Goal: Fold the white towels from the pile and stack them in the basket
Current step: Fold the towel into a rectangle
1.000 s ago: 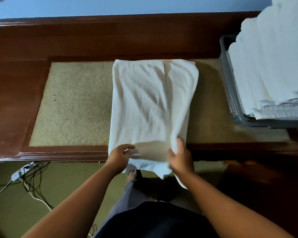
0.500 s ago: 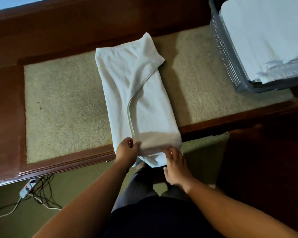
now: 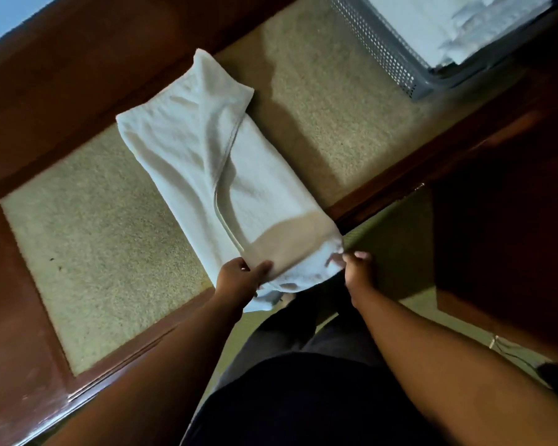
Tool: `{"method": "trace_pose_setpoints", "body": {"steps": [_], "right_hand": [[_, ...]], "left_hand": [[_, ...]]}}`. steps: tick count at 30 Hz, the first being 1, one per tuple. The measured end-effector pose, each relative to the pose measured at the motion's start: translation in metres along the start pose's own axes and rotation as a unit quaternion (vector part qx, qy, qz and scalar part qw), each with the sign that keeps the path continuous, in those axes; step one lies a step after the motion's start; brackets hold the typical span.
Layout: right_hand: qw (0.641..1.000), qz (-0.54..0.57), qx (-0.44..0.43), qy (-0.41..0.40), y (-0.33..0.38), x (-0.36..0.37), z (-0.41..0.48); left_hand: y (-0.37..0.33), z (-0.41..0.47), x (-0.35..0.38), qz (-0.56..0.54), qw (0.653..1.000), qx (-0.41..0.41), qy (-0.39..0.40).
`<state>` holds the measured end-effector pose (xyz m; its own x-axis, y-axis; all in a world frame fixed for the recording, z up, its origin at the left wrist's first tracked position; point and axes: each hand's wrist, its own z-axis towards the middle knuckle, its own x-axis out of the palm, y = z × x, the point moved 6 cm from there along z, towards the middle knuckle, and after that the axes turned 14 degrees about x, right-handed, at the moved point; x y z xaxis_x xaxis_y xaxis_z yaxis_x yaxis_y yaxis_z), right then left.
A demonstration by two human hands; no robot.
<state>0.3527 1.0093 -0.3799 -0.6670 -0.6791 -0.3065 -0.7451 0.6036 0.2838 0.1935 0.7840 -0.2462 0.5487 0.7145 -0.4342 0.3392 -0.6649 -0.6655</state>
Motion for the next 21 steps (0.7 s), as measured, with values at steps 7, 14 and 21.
{"method": "trace_pose_setpoints", "body": {"steps": [7,14,21], "right_hand": [[0.985,0.097,0.069,0.122,-0.017,0.012,0.018],[0.993,-0.009,0.045,-0.109,-0.018,-0.031,0.012],[0.85,-0.152,-0.466,-0.193,0.09,0.018,-0.106]], "left_hand": [[-0.006,0.003,-0.001,0.029,0.999,-0.009,0.036],[-0.011,0.004,-0.005,0.034,0.998,-0.026,0.051],[-0.041,0.026,-0.043,0.086,0.984,0.056,-0.145]]}}
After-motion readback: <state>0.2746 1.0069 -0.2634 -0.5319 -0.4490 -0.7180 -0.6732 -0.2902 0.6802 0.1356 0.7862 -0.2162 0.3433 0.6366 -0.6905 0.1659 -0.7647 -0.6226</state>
